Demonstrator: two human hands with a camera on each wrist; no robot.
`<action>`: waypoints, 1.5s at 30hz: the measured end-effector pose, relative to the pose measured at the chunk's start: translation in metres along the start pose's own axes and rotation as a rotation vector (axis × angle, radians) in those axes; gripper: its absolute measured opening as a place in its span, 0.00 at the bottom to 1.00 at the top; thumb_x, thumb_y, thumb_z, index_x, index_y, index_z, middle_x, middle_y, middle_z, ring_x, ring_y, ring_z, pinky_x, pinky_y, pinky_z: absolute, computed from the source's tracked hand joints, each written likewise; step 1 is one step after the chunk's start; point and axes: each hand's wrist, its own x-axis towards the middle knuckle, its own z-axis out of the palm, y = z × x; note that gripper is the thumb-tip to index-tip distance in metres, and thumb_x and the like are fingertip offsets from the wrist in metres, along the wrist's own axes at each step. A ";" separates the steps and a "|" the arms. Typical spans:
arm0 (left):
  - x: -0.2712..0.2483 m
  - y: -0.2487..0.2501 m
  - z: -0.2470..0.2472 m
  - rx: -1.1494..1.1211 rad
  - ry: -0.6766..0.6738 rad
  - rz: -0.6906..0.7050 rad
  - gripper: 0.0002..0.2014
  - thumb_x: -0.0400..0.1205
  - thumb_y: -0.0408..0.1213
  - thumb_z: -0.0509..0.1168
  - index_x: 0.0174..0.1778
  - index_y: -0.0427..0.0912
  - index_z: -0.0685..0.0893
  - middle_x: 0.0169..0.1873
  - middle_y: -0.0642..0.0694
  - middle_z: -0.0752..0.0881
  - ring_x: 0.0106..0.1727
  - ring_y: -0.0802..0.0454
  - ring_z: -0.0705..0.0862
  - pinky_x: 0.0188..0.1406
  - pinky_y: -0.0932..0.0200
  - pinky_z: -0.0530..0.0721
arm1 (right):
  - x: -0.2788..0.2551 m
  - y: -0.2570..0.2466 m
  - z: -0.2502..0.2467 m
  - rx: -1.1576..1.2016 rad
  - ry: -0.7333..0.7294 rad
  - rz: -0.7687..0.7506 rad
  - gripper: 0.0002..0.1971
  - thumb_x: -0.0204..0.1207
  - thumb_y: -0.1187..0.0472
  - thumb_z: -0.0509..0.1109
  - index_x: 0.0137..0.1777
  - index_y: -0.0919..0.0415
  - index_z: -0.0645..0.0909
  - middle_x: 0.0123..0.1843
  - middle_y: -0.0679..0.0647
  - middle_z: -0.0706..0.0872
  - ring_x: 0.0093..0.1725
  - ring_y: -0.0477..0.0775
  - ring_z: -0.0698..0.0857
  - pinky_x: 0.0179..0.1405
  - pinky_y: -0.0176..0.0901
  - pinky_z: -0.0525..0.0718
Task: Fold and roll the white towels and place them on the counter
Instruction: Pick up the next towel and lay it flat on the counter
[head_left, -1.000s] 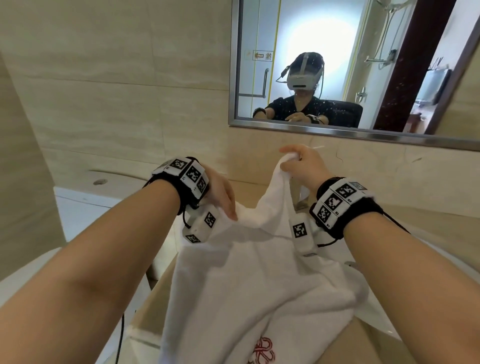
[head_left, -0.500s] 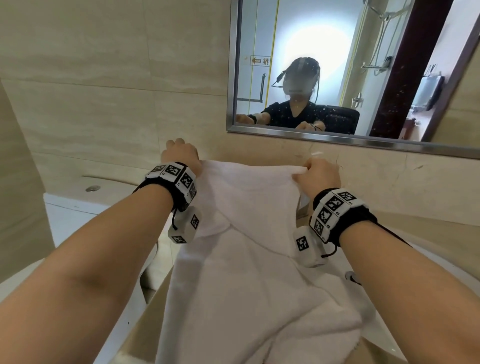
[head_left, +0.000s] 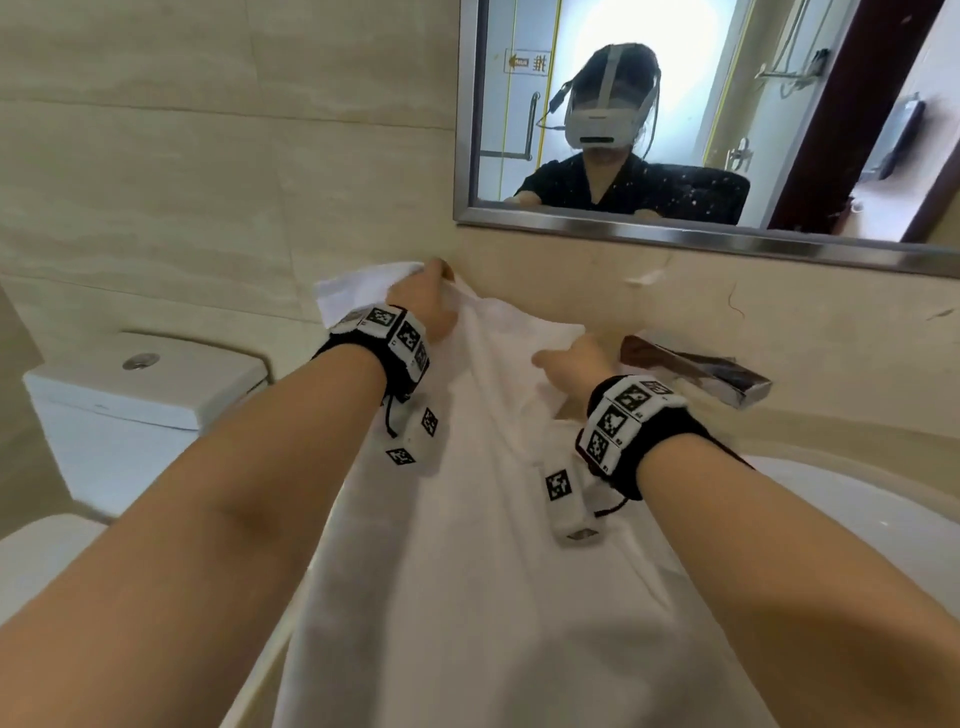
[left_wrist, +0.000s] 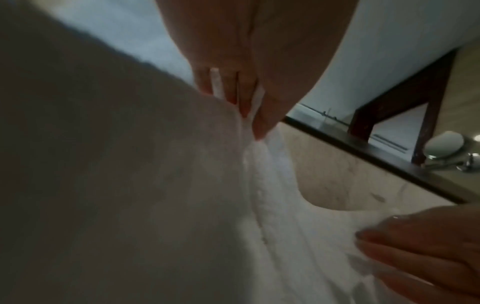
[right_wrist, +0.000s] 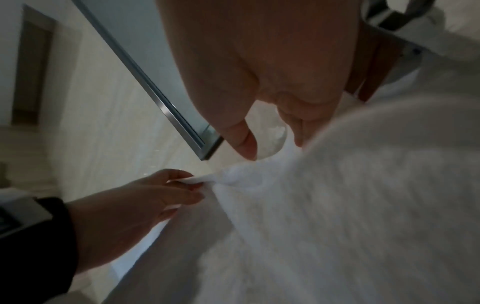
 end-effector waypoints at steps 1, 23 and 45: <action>0.004 -0.004 0.011 0.086 -0.052 0.006 0.25 0.78 0.36 0.66 0.71 0.42 0.69 0.64 0.40 0.77 0.62 0.40 0.80 0.58 0.50 0.79 | 0.007 0.005 0.006 -0.022 -0.042 0.040 0.42 0.76 0.56 0.70 0.81 0.74 0.50 0.76 0.64 0.67 0.74 0.64 0.71 0.71 0.49 0.73; -0.011 0.013 0.026 0.200 -0.355 0.009 0.26 0.80 0.41 0.67 0.73 0.38 0.69 0.61 0.39 0.81 0.61 0.40 0.80 0.58 0.50 0.79 | -0.034 -0.013 -0.024 -0.572 -0.164 0.024 0.23 0.82 0.56 0.63 0.73 0.68 0.70 0.72 0.62 0.76 0.69 0.62 0.77 0.62 0.46 0.76; -0.295 0.044 -0.026 0.663 -0.778 -0.051 0.38 0.76 0.59 0.66 0.79 0.45 0.65 0.74 0.45 0.72 0.73 0.45 0.73 0.74 0.48 0.71 | -0.234 0.069 -0.089 -0.822 -0.328 -0.142 0.30 0.75 0.47 0.71 0.72 0.63 0.75 0.72 0.57 0.77 0.70 0.60 0.76 0.67 0.52 0.77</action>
